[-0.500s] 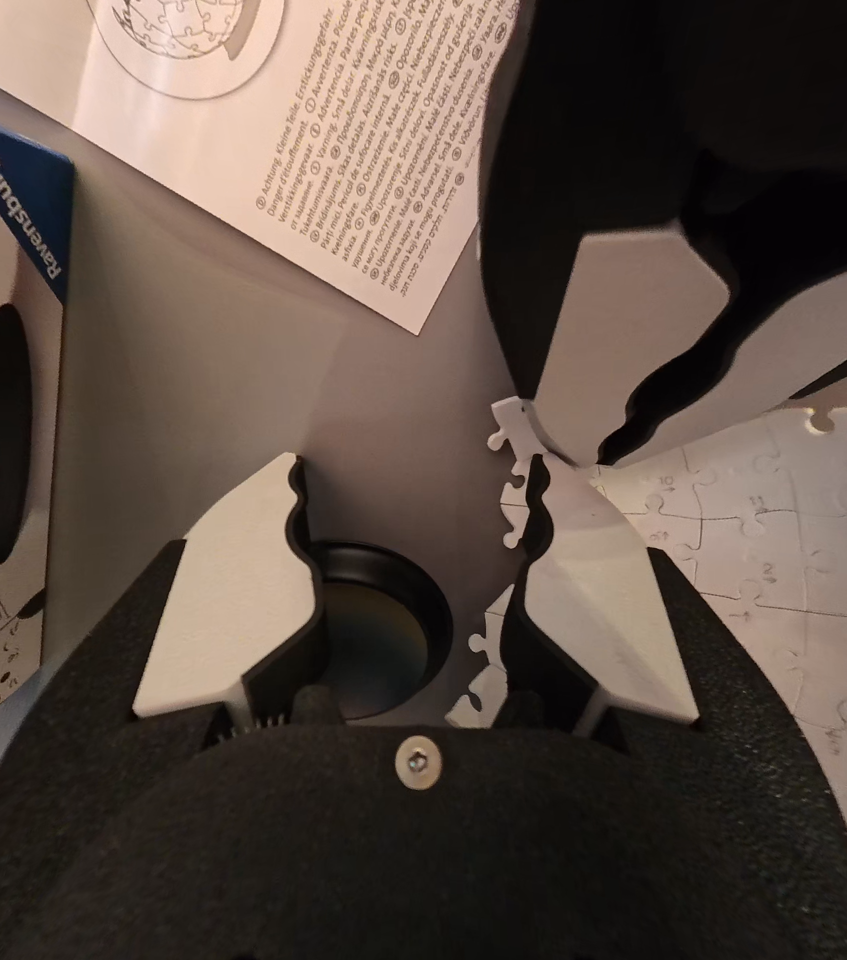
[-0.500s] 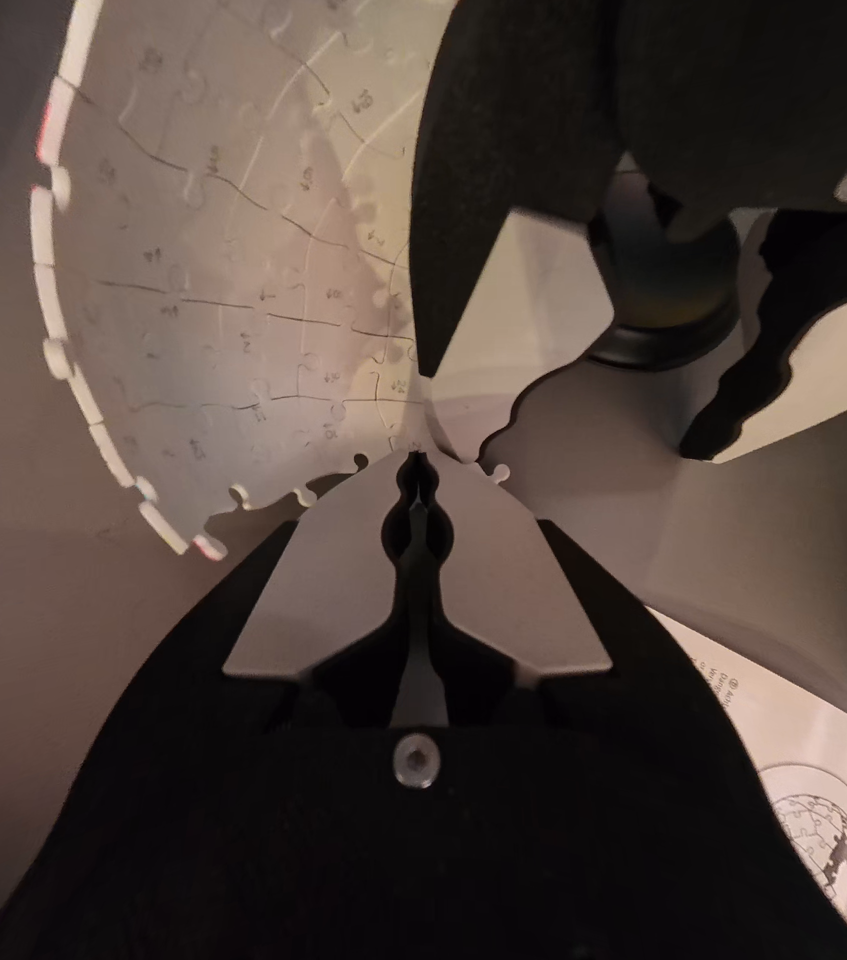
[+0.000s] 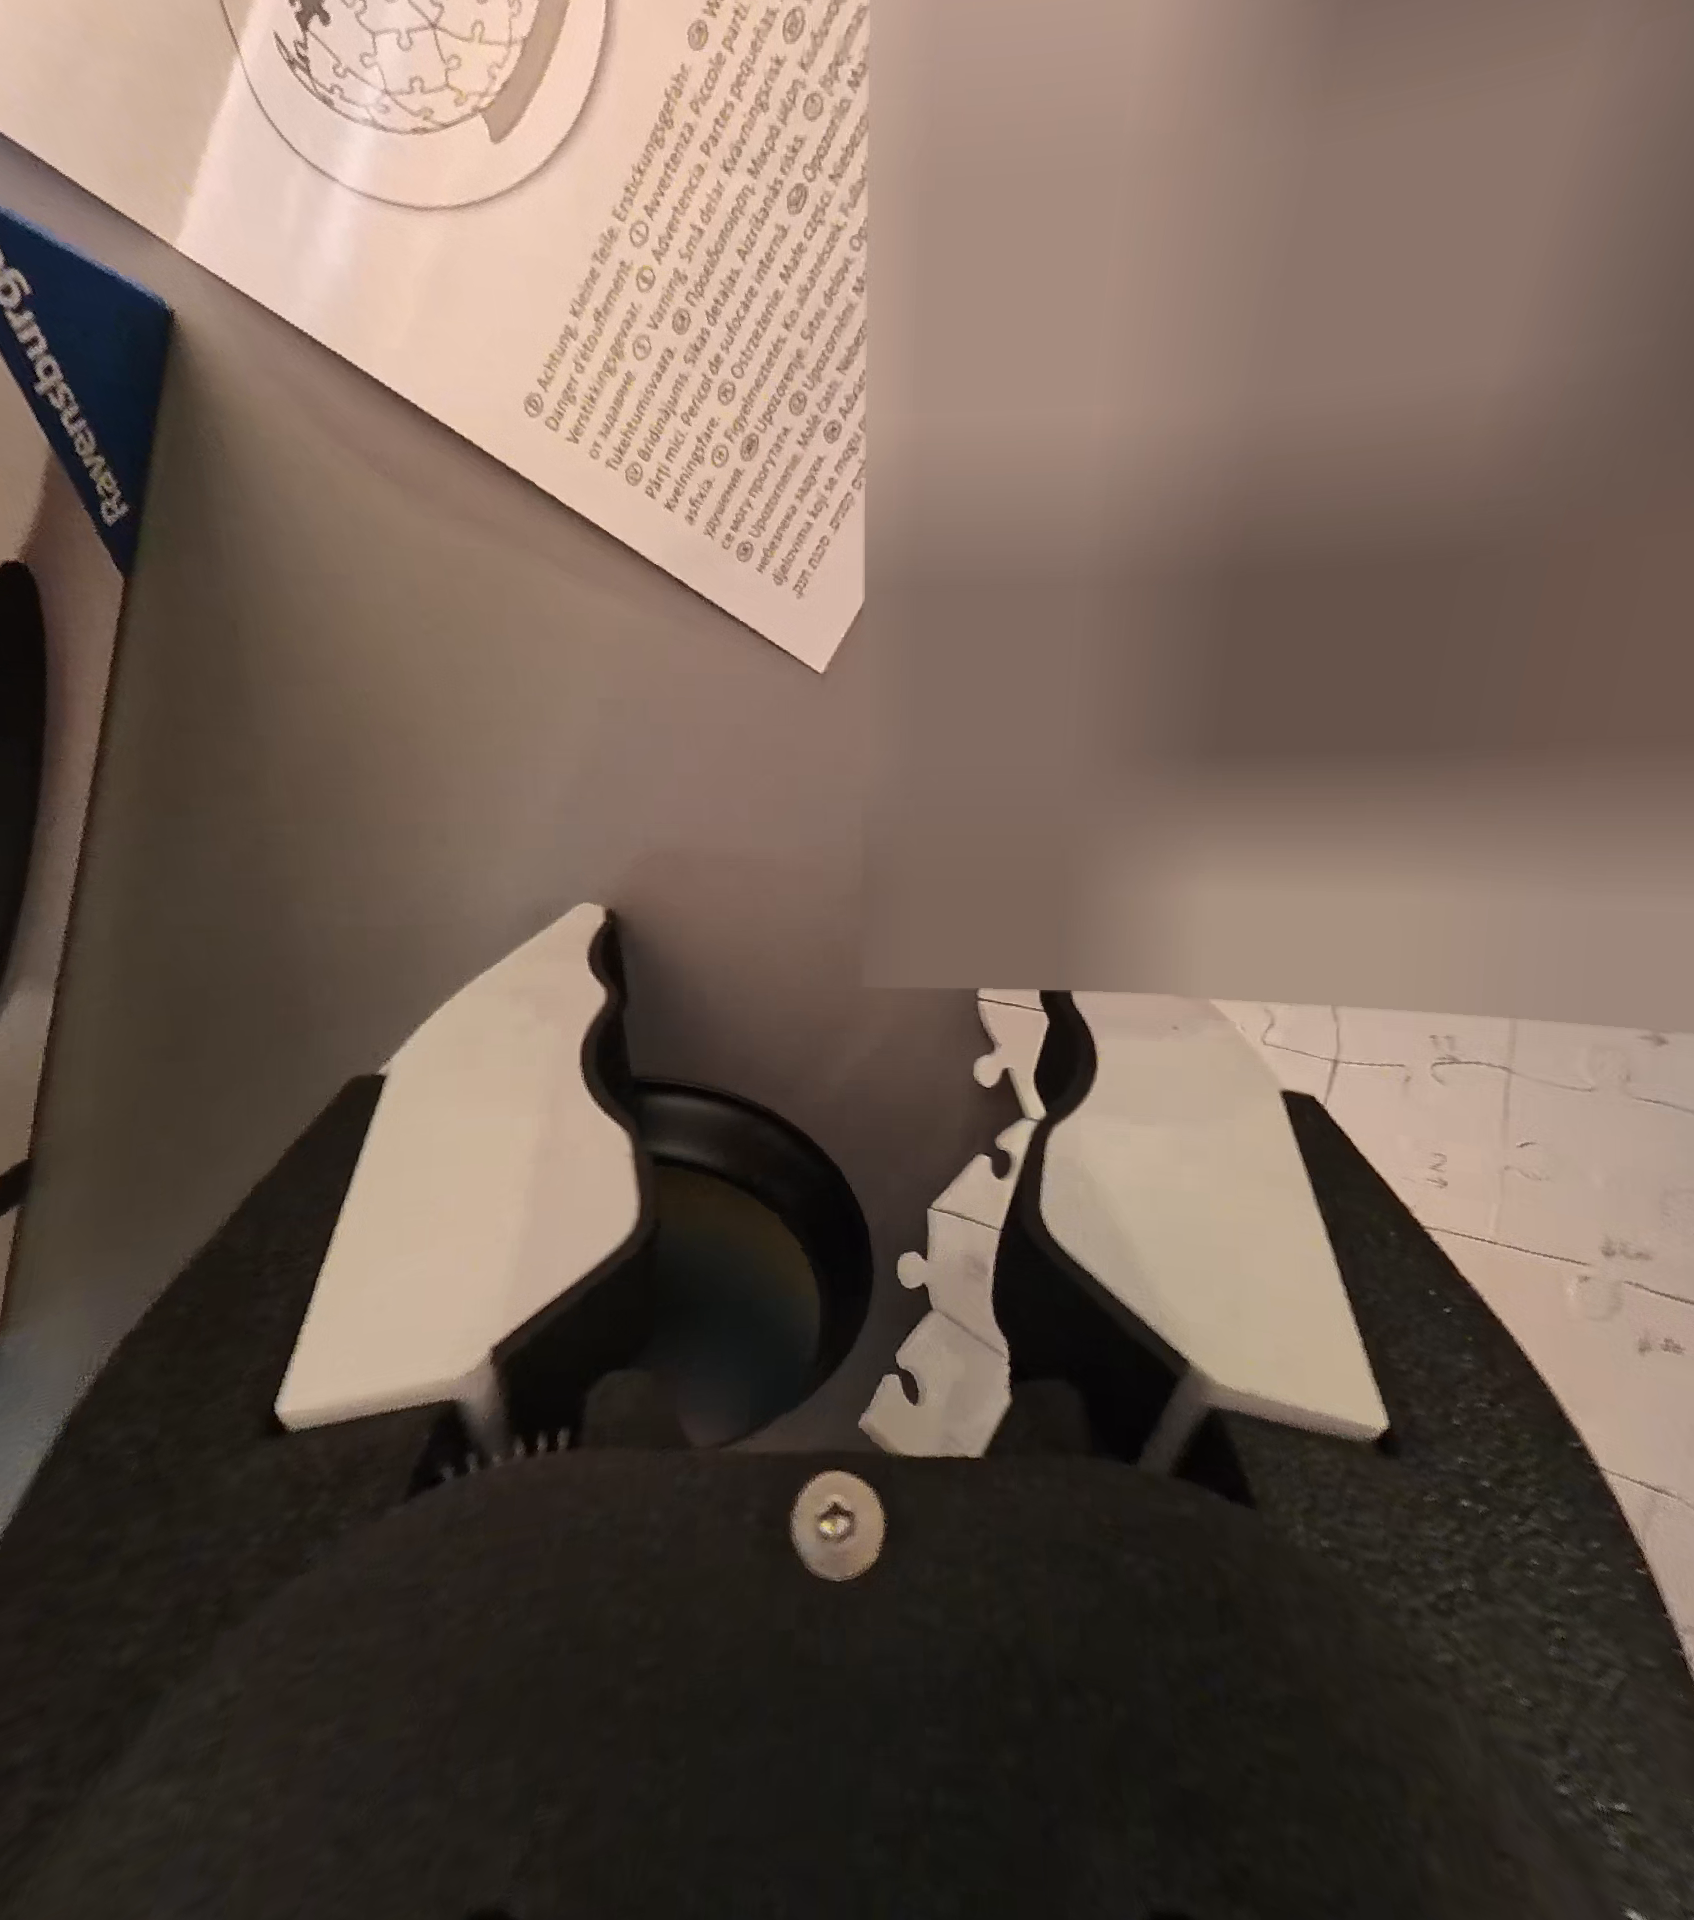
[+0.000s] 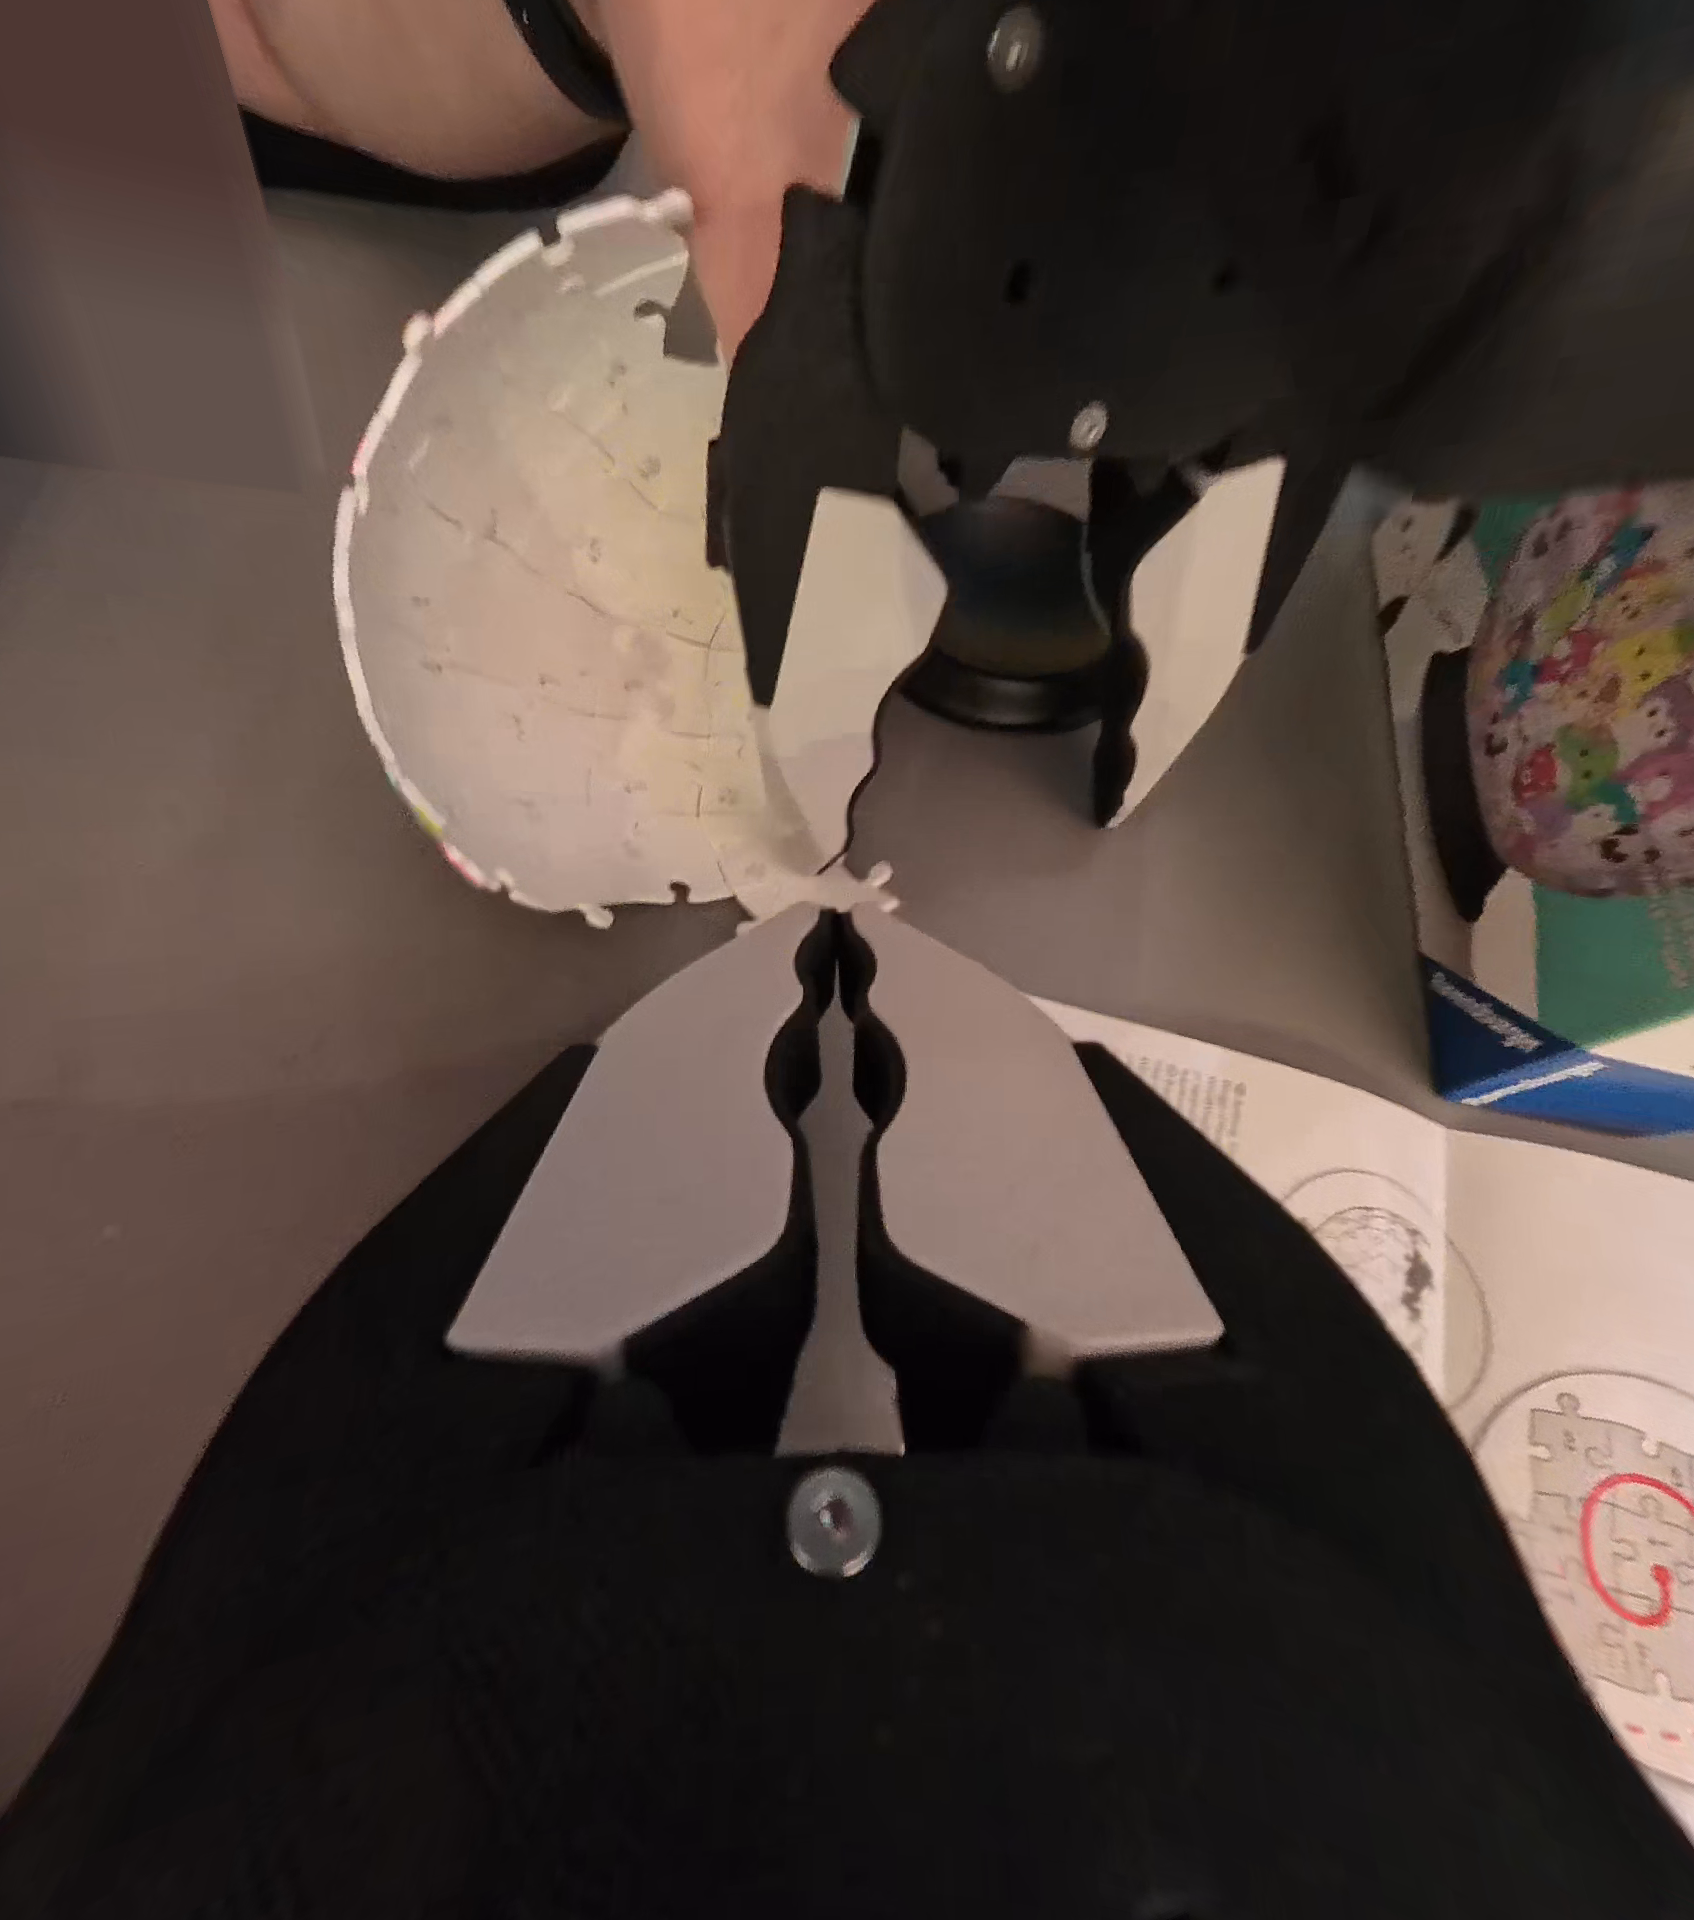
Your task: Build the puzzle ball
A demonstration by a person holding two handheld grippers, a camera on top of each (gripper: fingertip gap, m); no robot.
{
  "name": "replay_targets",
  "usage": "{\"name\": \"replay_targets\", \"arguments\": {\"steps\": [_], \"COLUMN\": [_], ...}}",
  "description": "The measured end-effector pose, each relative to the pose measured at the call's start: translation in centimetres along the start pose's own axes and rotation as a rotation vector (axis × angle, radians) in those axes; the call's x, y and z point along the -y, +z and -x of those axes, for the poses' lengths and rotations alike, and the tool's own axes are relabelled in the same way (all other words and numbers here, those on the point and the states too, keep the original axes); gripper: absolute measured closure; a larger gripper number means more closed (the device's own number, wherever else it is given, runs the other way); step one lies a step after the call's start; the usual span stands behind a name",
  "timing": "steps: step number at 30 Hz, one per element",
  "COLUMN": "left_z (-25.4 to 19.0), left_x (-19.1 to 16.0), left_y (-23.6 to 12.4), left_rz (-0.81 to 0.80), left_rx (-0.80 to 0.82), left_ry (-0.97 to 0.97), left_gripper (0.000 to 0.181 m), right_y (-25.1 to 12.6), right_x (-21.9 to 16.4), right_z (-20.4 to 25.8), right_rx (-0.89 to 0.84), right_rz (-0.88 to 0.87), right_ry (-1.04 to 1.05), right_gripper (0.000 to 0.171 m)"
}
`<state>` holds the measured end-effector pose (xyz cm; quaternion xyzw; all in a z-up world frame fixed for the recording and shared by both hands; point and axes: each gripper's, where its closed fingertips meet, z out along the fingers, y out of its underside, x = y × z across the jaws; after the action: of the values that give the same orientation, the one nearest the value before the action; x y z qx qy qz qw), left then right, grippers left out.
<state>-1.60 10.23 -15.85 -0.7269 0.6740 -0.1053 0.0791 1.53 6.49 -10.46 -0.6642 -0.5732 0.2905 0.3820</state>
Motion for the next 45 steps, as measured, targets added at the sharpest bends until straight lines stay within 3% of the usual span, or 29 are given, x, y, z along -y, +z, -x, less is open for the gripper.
{"name": "replay_targets", "arguments": {"steps": [8,22,36,41,45], "left_z": [-1.0,-3.8,-8.0,-7.8,-5.6], "left_x": [-0.4,-5.3,-9.8,-11.8,-14.5], "left_y": [-1.6,-7.0,-11.2,-13.4,-16.8], "left_rz": [-0.087,-0.246,-0.508,-0.662,-0.819], "left_rx": [-0.002,0.037,0.012,0.049,0.223], "left_ry": [-0.046,-0.174,-0.308,-0.329,-0.327], "left_gripper": [0.104,0.106,0.108,0.108,0.104], "right_y": [1.5,2.5,2.4,0.5,-1.9], "right_x": [-1.6,-0.2,-1.6,-0.7,2.0], "right_z": [2.1,7.4,8.2,8.3,8.4], "right_rx": [0.023,-0.06,-0.279,-0.398,-0.536], "right_rz": [0.063,0.031,0.089,-0.016,-0.185], "right_ry": [0.034,0.087,0.22,0.352,0.414], "right_gripper": [0.17,0.17,0.17,0.17,0.156]}}
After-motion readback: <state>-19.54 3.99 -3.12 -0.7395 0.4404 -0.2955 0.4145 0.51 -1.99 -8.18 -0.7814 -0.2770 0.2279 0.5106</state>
